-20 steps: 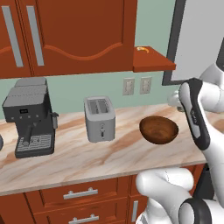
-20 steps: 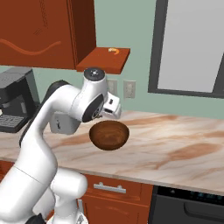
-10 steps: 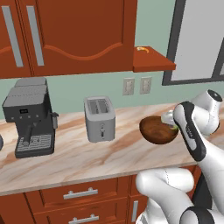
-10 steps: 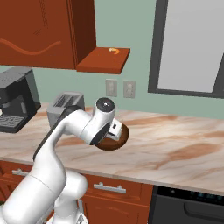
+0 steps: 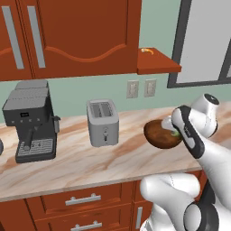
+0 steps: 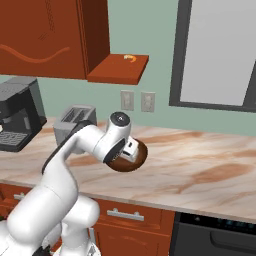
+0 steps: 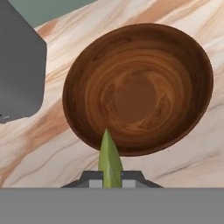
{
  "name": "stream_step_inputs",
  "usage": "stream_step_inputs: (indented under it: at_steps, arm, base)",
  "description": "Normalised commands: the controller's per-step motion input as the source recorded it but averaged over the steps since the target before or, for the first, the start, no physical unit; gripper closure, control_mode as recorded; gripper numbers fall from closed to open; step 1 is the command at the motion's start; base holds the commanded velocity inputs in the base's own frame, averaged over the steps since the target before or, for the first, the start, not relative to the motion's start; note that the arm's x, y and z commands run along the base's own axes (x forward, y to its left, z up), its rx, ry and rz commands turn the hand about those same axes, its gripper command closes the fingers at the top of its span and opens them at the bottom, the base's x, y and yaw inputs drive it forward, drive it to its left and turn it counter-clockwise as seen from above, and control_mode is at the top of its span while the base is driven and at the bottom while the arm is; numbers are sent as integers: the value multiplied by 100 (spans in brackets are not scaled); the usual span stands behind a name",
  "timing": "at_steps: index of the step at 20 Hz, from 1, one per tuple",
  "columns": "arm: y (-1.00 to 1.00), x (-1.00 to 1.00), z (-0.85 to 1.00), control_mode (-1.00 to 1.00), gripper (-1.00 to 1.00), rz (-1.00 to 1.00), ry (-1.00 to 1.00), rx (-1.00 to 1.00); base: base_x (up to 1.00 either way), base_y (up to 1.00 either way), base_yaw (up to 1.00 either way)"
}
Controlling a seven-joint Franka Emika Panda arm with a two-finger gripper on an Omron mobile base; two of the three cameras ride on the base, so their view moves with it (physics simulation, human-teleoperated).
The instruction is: Pick the lemon wedge from the cabinet and place it in the bowl. Then pick the bowl and place it in the sink. Then turn on the sink facuet.
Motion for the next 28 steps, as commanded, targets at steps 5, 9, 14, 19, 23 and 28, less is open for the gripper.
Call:
stream_step_inputs:
  at_steps: [5,9,14,19,23,28]
  arm:
    - [0,33,-31,-100,100,0,6,0]
    - [0,28,-56,-100,100,0,0,0]
    - [-5,21,-35,-100,100,0,0,0]
    - [-5,17,-9,-100,100,0,0,0]
    - [-3,16,0,-100,100,0,2,0]
    - [0,16,0,-100,100,0,5,0]
  base:
    - [0,0,0]
    - [0,0,0]
    - [0,0,0]
    - [0,0,0]
    - [0,0,0]
    - [0,0,0]
